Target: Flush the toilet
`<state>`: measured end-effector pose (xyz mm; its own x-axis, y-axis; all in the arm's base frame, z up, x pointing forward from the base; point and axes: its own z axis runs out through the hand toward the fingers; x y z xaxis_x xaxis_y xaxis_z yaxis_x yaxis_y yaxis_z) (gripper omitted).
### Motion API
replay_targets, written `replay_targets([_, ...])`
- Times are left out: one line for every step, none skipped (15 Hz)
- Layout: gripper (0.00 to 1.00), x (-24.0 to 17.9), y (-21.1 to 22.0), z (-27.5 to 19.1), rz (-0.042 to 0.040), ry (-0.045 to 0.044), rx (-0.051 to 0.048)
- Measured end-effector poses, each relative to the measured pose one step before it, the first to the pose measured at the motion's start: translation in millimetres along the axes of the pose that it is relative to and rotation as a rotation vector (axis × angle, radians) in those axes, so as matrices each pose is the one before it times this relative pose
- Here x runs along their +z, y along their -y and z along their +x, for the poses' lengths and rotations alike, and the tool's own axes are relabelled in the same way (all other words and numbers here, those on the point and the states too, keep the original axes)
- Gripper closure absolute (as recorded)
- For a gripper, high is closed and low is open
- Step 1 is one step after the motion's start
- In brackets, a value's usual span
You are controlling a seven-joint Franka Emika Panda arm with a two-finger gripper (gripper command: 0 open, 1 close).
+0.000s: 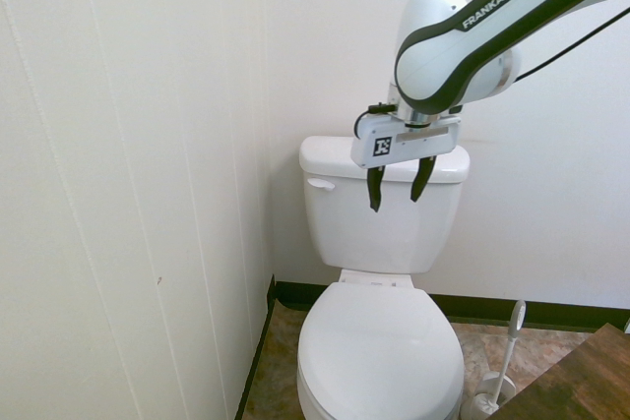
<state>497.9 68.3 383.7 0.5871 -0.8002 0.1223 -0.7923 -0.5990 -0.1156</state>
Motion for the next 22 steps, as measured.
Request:
replay_targets([0.00,4.81,17.35,4.03,0.00988,-0.02597,0.02458])
replay_targets([0.00,5.04,18.16,3.09,0.00457,-0.02161,0.01940])
replay_targets([0.00,4.46,18.10,4.12,0.00429,-0.01968,0.01755])
replay_targets([0.00,4.18,18.42,6.55,0.00837,-0.01625,0.02020])
replay_targets([0.00,4.48,16.60,7.20,0.00705,-0.01125,0.01918])
replay_targets([0.00,5.53,14.70,8.72,0.00508,-0.00985,0.02058])
replay_targets([0.00,7.37,13.57,9.88,0.00265,-0.00827,0.02139])
replay_targets([0.00,6.80,12.41,9.13,0.00329,-0.00812,0.02006])
replay_targets([0.00,6.17,11.71,7.43,0.00302,-0.00906,0.01734])
replay_targets([1.00,4.71,11.04,6.36,0.00857,-0.00686,0.01840])
replay_targets([1.00,4.17,9.77,6.04,0.00776,-0.00130,0.01700])
replay_targets([1.00,4.39,6.94,5.81,-0.00101,-0.00077,0.01480])
replay_targets([1.00,4.58,5.72,6.30,-0.00234,-0.00145,0.01477])
replay_targets([1.00,5.36,4.32,5.67,-0.00676,-0.00117,0.01233])
replay_targets([1.00,4.44,3.89,4.97,-0.00454,-0.00016,0.01203])
replay_targets([1.00,3.17,3.73,4.24,-0.00089,-0.00163,0.00914])
replay_targets([1.00,2.02,3.70,3.42,-0.00012,-0.00141,0.00739])
replay_targets([1.00,0.17,3.54,3.06,-0.00247,0.00001,0.00754])
replay_targets([1.00,-0.74,3.37,2.46,-0.00172,-0.00128,0.00558])
replay_targets([1.00,-0.13,3.45,2.52,-0.00101,-0.00172,0.00547])
replay_targets([1.00,2.17,1.93,2.23,-0.00600,-0.00021,0.00537])
replay_targets([1.00,3.29,1.09,2.61,-0.00562,0.00047,0.00673])
